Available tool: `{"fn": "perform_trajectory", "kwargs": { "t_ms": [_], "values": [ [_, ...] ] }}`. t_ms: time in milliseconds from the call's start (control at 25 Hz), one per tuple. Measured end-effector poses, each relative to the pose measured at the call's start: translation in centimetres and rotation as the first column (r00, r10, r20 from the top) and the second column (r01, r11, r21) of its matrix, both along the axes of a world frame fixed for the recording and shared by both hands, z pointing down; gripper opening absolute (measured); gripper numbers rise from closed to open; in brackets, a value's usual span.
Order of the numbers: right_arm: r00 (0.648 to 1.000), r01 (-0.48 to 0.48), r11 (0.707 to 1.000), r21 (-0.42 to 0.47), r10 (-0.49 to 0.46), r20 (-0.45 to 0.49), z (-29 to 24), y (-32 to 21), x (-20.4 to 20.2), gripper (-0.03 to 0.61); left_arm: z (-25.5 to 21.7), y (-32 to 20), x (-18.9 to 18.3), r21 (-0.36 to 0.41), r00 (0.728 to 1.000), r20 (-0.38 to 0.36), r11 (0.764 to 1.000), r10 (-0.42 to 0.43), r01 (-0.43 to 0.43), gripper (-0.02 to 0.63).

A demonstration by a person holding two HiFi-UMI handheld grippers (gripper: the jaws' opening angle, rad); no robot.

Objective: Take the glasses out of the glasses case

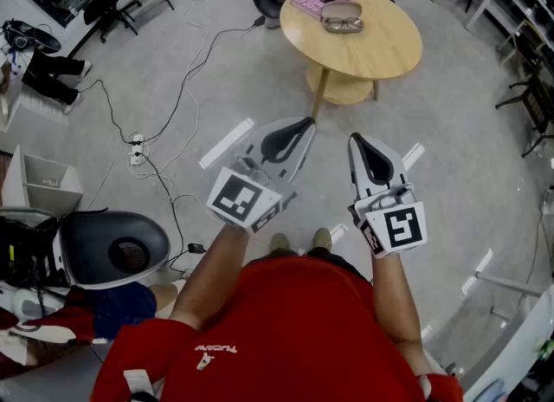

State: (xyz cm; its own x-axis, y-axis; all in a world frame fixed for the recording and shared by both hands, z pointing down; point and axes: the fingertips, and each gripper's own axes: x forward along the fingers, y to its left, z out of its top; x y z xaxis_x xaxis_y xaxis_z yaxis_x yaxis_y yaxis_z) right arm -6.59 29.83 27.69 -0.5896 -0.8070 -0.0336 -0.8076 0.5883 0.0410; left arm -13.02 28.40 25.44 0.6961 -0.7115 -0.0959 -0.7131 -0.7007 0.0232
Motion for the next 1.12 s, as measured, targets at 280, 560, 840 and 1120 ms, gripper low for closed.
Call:
{"fn": "perform_trajectory", "kwargs": {
  "t_ms": [280,560,840,1120],
  "values": [
    [1.000,0.014,1.000,0.000,-0.014,0.026,-0.1,0.5,0.5,0.005,0.1,0.4,0.6,-0.004,1.000,0.001,1.000,-0.003,0.003,0.014],
    [0.998,0.033,0.999,-0.006,-0.033,0.052,0.6,0.4,3.1,0.005,0.7,-0.6,2.6,-0.017,1.000,0.018,1.000,-0.025,0.025,0.013],
    [0.994,0.059,0.998,0.014,-0.060,0.090,0.1,-2.0,7.6,0.005,0.4,-2.9,6.6,0.000,0.999,0.023,0.999,-0.046,0.046,0.013],
    [0.992,0.084,0.996,0.030,-0.087,0.091,-0.6,-4.8,10.7,0.005,0.1,-5.6,9.1,0.008,0.997,0.026,0.997,-0.073,0.073,0.014]
  ]
}}
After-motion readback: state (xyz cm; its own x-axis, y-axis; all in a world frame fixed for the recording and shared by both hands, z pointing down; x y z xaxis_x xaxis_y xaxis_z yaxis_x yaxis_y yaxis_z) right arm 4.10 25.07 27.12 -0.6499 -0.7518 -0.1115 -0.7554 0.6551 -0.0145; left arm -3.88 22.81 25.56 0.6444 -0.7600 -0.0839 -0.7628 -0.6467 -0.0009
